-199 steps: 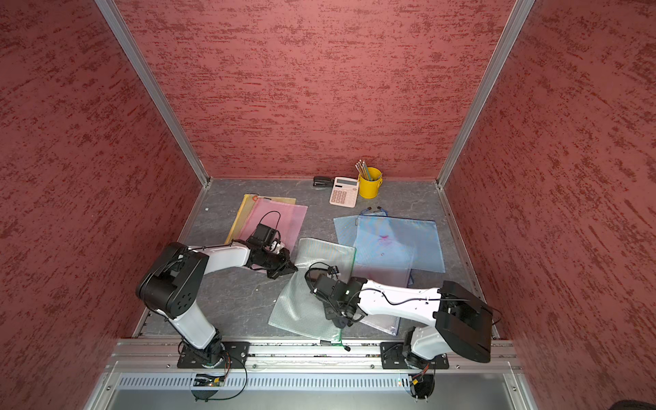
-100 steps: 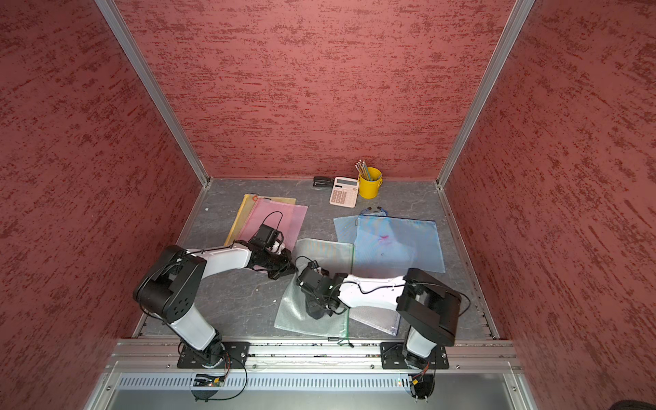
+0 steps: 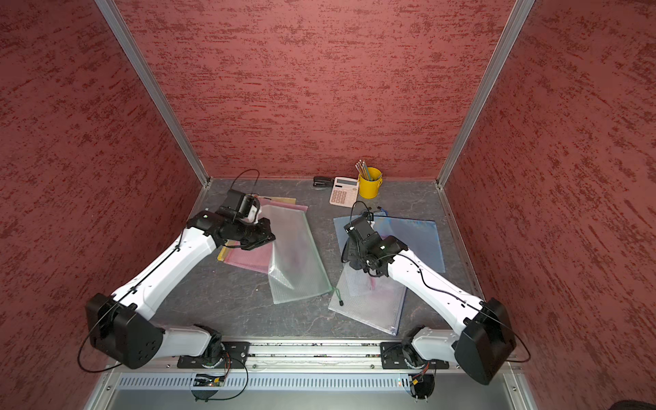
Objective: Wipe the document bag
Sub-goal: Adjust the document bag at the center of the board.
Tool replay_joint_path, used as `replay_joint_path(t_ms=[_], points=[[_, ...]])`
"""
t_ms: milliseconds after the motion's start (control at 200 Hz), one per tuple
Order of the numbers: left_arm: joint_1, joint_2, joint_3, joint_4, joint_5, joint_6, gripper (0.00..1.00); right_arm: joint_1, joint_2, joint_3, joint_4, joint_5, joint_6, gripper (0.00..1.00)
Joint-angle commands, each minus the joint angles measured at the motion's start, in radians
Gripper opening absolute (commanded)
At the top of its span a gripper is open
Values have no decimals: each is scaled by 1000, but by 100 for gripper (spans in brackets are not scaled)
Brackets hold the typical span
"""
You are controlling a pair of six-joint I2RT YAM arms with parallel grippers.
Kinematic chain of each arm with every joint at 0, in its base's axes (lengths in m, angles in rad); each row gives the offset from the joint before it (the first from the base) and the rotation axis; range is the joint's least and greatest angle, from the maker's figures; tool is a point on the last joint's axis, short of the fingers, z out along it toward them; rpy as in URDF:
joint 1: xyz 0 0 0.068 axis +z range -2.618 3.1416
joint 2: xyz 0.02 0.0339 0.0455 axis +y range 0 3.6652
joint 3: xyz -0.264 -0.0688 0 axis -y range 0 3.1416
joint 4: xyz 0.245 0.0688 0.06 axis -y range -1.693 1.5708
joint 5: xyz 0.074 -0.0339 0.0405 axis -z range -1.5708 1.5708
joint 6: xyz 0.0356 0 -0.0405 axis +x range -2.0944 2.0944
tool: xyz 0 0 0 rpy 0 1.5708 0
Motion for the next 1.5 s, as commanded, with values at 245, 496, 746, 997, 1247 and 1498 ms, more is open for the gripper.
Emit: replay_joint_path(t_ms=[245,496,746,997,1247,1498], points=[[-135,162,606,-665,-583,230,0,-58,92,-10,118,-77,-127,0],[-477,489,582,-664,-489,3,0,-139,56,-74,138,-114,-141,0],[-598,706,608,-448,-257,-65,40,-212,9,-100,114,-121,-171,0],[-488,609,648,-308,-139,55,61,-221,16,-63,85,-120,-187,0],[-131,530,275,-92,-66,286,66,-199,68,-45,125,-208,-186,0],[-16,643,225,36,-19,356,70,-163,109,-25,135,-211,-160,0]])
